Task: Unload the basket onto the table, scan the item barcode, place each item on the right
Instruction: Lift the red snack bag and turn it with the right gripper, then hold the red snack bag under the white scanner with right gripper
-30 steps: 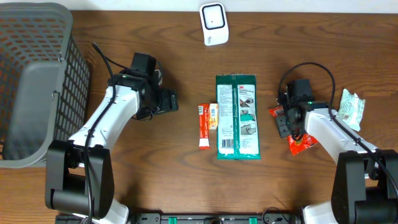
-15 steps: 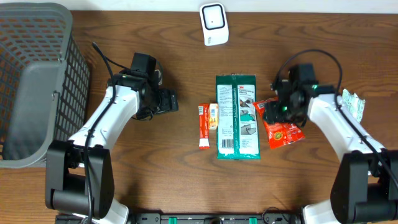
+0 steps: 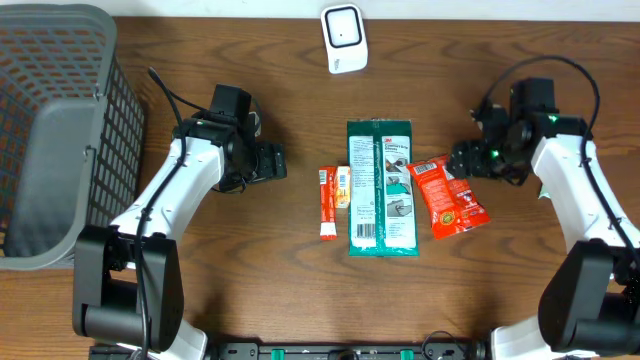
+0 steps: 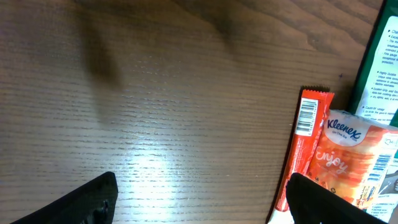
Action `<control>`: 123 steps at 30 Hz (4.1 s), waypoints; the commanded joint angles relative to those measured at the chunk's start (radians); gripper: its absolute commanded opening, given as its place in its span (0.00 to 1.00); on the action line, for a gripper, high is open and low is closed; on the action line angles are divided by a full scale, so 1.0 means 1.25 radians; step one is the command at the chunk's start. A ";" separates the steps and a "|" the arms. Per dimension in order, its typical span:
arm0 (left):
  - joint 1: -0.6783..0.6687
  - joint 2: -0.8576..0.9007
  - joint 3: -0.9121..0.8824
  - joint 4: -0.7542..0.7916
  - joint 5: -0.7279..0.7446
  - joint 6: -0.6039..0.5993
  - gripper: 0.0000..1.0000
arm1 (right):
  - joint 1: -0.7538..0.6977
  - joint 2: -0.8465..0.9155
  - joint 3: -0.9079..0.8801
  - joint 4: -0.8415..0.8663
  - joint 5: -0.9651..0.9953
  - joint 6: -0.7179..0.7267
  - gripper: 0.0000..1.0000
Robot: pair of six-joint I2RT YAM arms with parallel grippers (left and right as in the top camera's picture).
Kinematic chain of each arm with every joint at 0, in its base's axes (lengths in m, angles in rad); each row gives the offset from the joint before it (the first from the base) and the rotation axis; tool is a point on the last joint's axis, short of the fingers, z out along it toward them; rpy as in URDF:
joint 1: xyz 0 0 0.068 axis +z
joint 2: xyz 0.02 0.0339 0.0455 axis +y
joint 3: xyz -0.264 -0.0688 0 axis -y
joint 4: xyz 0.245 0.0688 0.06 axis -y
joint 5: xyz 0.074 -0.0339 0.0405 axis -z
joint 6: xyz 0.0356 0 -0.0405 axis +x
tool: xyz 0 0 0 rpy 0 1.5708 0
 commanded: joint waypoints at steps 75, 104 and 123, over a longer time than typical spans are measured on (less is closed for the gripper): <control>0.003 -0.016 0.008 -0.002 0.007 0.010 0.87 | 0.478 0.685 0.727 0.810 1.003 -1.189 0.01; 0.003 -0.016 0.008 -0.002 0.007 0.010 0.87 | 0.557 0.742 0.727 0.865 1.114 -1.627 0.01; 0.003 -0.016 0.008 -0.002 0.007 0.010 0.88 | 0.576 0.742 0.726 0.710 1.130 -1.620 0.01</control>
